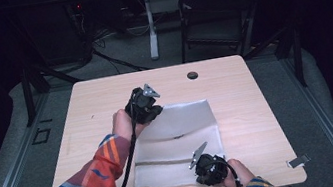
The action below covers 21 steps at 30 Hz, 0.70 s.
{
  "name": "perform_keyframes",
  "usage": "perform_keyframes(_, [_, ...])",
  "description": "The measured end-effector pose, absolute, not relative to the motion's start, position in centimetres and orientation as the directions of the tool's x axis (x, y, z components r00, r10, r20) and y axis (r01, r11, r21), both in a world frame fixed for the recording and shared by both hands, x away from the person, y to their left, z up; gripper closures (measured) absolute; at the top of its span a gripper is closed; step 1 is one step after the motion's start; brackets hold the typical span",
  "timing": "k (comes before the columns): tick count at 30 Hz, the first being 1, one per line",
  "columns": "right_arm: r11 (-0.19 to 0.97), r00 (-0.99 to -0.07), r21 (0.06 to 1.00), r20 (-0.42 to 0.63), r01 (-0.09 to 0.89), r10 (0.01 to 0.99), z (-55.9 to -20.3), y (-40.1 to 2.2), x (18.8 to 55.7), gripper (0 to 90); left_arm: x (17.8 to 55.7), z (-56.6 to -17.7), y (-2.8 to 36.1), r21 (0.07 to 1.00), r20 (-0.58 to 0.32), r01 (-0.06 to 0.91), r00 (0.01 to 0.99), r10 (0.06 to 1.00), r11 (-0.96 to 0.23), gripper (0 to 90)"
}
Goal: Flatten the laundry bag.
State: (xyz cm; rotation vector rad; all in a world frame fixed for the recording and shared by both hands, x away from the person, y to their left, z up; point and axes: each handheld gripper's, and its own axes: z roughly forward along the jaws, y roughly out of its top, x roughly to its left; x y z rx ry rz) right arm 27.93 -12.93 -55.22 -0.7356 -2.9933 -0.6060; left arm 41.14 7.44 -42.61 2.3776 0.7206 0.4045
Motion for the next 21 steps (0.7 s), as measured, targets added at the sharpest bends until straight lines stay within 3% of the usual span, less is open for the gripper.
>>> perform_keyframes(21, [0.807,-0.885,0.369,0.127,0.461,0.447,-55.3,-13.0,27.7,90.0,43.0,-41.4,6.3,0.635,0.168,0.383,0.779,0.604,-0.671,88.1])
